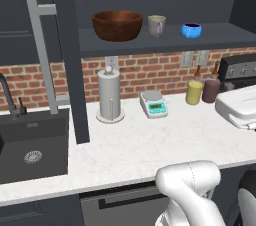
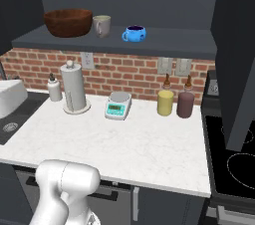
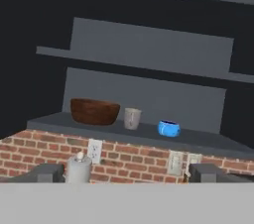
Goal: Gather all objects into one cabinet and sort the glasses and bowls to opposite sides.
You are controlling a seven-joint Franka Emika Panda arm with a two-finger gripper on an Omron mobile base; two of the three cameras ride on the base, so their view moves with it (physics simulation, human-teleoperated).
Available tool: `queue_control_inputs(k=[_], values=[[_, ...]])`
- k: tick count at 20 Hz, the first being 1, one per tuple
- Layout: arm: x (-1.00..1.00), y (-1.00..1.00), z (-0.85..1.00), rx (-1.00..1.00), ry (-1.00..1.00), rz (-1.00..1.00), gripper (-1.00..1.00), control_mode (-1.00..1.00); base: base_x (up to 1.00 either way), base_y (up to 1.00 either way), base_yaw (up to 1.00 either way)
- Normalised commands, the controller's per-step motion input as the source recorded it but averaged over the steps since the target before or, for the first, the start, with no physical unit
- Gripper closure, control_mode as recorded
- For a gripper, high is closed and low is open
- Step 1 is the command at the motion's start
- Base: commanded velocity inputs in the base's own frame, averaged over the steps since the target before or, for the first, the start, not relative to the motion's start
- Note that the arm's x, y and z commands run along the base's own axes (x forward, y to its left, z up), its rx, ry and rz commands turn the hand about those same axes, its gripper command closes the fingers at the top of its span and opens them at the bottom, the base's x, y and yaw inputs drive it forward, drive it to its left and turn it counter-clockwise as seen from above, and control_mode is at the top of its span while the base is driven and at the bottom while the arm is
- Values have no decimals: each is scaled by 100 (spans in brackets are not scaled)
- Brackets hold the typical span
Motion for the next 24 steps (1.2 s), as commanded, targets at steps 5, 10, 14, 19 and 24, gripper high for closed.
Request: queue_control_inputs(k=[5, 10, 14, 19, 24], values=[[-43, 0, 0, 0, -22, 0, -100, -100, 0, 0, 0], [0, 0, 0, 0, 0, 0, -100, -100, 0, 0, 0], [0, -2, 3, 3, 25, -1, -100, -100, 0, 0, 0], [0, -8, 18, 11, 54, -4, -100, -100, 0, 0, 0], [-2, -3, 5, 5, 23, -1, -100, -100, 0, 0, 0]])
